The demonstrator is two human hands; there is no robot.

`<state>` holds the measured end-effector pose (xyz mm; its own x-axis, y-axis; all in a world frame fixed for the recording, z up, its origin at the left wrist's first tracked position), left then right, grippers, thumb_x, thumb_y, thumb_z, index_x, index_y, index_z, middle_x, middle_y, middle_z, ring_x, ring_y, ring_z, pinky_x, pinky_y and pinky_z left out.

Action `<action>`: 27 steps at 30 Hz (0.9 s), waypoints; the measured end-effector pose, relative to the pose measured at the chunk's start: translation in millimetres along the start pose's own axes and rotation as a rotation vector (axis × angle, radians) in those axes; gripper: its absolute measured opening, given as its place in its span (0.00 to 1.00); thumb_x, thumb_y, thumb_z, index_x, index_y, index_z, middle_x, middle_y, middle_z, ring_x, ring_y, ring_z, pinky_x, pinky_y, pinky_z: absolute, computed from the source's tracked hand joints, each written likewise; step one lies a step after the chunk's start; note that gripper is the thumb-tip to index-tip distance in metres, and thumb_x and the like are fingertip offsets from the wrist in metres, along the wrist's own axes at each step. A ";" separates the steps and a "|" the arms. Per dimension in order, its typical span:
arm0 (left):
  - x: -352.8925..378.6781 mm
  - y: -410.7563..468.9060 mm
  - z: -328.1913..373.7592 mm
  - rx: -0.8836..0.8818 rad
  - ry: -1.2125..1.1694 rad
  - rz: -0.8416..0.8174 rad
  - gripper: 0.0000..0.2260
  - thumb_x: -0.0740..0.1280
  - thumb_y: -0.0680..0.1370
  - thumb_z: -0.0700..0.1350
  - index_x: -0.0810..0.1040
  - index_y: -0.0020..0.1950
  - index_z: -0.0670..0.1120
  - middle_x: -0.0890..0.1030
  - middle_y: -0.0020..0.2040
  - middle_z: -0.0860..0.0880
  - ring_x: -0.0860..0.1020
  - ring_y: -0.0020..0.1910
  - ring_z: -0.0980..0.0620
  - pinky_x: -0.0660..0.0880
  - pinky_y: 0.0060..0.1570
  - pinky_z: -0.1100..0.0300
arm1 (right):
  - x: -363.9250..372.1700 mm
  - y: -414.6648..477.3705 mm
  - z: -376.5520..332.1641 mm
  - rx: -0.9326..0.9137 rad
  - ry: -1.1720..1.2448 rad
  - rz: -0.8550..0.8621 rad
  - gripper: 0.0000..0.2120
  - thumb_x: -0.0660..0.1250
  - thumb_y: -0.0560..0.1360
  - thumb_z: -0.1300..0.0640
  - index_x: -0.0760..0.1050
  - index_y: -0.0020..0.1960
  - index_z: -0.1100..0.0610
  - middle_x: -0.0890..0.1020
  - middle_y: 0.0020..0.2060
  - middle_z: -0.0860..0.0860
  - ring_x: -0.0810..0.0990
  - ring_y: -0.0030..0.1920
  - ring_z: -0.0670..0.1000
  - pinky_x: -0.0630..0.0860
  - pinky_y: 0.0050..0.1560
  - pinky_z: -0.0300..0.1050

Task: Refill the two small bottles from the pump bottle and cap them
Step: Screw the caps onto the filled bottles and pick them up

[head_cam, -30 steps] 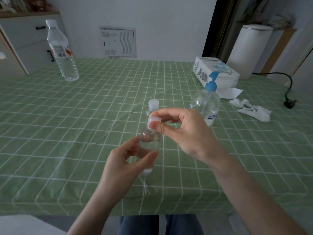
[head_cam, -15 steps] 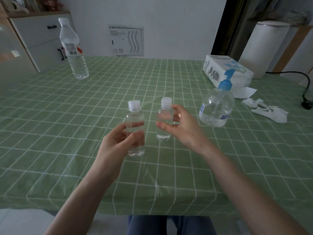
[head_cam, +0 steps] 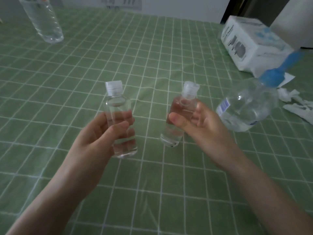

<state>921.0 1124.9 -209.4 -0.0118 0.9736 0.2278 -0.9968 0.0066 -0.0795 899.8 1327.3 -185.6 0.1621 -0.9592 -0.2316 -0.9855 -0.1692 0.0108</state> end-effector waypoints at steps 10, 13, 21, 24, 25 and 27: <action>4.2 -21.8 48.8 -0.301 0.062 0.046 0.10 0.62 0.72 0.52 0.82 0.49 0.58 0.84 0.45 0.53 0.81 0.43 0.55 0.79 0.44 0.55 | -28.4 -19.4 -46.6 0.275 0.166 0.061 0.18 0.68 0.69 0.47 0.76 0.56 0.53 0.85 0.46 0.44 0.85 0.49 0.42 0.79 0.48 0.33; 8.6 -47.8 75.0 -0.387 0.025 0.076 0.13 0.66 0.69 0.59 0.82 0.49 0.58 0.84 0.46 0.53 0.82 0.44 0.54 0.78 0.43 0.55 | -38.6 -48.0 -63.6 0.360 0.206 0.085 0.14 0.67 0.73 0.47 0.75 0.54 0.55 0.85 0.42 0.44 0.85 0.45 0.42 0.79 0.45 0.33; 21.6 -118.7 71.0 -0.535 -0.109 0.295 0.14 0.69 0.66 0.56 0.82 0.46 0.50 0.82 0.38 0.51 0.79 0.36 0.56 0.77 0.35 0.60 | -49.0 -131.5 -56.9 0.632 0.278 0.194 0.28 0.71 0.64 0.43 0.75 0.60 0.57 0.85 0.48 0.50 0.84 0.53 0.54 0.79 0.58 0.57; 20.3 -136.1 57.1 -0.569 -0.084 0.364 0.15 0.66 0.69 0.54 0.79 0.49 0.46 0.82 0.38 0.51 0.79 0.36 0.55 0.76 0.38 0.57 | -51.3 -150.0 -51.8 0.655 0.282 0.206 0.24 0.70 0.66 0.46 0.75 0.57 0.58 0.85 0.43 0.48 0.85 0.48 0.50 0.80 0.53 0.51; 20.4 -139.4 53.7 -0.576 -0.068 0.383 0.15 0.66 0.69 0.54 0.78 0.49 0.45 0.82 0.38 0.50 0.79 0.37 0.54 0.75 0.40 0.56 | -52.3 -154.1 -49.4 0.666 0.286 0.216 0.22 0.70 0.66 0.47 0.76 0.56 0.56 0.86 0.42 0.47 0.85 0.47 0.47 0.79 0.53 0.50; 21.3 -142.7 49.5 -0.572 -0.053 0.411 0.16 0.65 0.68 0.54 0.78 0.49 0.45 0.82 0.39 0.50 0.79 0.37 0.54 0.74 0.41 0.54 | -52.8 -157.1 -45.4 0.677 0.291 0.217 0.19 0.70 0.65 0.47 0.76 0.54 0.51 0.87 0.43 0.44 0.86 0.46 0.44 0.79 0.54 0.49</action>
<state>1059.0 1133.4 -145.2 -0.3968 0.9106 0.1157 -0.7130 -0.2263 -0.6637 1048.4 1394.3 -130.9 -0.1245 -0.9919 -0.0259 -0.7967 0.1155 -0.5932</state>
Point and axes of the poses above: each hand's wrist, its own y-axis towards the middle knuckle, its own x-axis out of the palm, z = x × y, the point moved 7 cm from there along y, towards the middle knuckle
